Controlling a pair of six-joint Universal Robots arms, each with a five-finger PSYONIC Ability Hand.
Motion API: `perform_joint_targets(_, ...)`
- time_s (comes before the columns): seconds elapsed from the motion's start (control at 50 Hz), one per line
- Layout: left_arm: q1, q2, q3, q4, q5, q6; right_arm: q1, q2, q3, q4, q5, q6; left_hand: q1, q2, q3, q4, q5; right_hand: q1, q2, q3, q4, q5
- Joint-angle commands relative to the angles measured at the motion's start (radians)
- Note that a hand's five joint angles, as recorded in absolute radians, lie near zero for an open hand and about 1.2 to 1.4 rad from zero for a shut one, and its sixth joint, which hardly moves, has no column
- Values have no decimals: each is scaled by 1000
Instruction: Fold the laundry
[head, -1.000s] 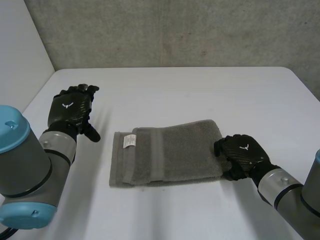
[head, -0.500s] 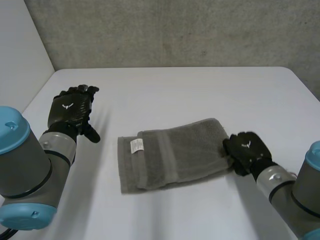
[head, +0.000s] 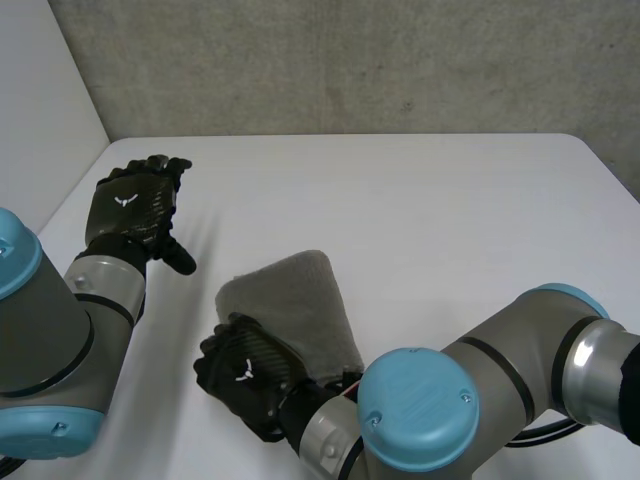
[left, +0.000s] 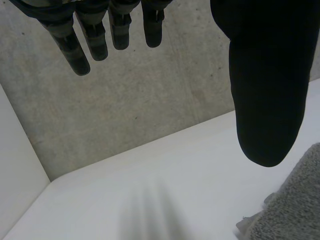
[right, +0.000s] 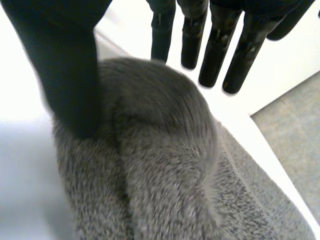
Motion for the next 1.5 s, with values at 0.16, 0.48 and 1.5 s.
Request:
perform_joint_targets(0.16,-97,-16,33,-70,-1,-29,-236,-278,10,97,6,629,-8,10,10,8,-31,-242,-329,-365,-355,-364)
perform_joint_targets(0.48,-207,-291,149,-323,-44,-195,-359,-28,-130,262,-46,632,-9,9,9,7,-32,-242,-329,-365,-355,-364)
perform_joint_targets(1.5,27,96,642,-838,88,-102,-543,-399,-409,580,293,530,-9,9,9,7,-32,-242,-329,-365,-355,-364)
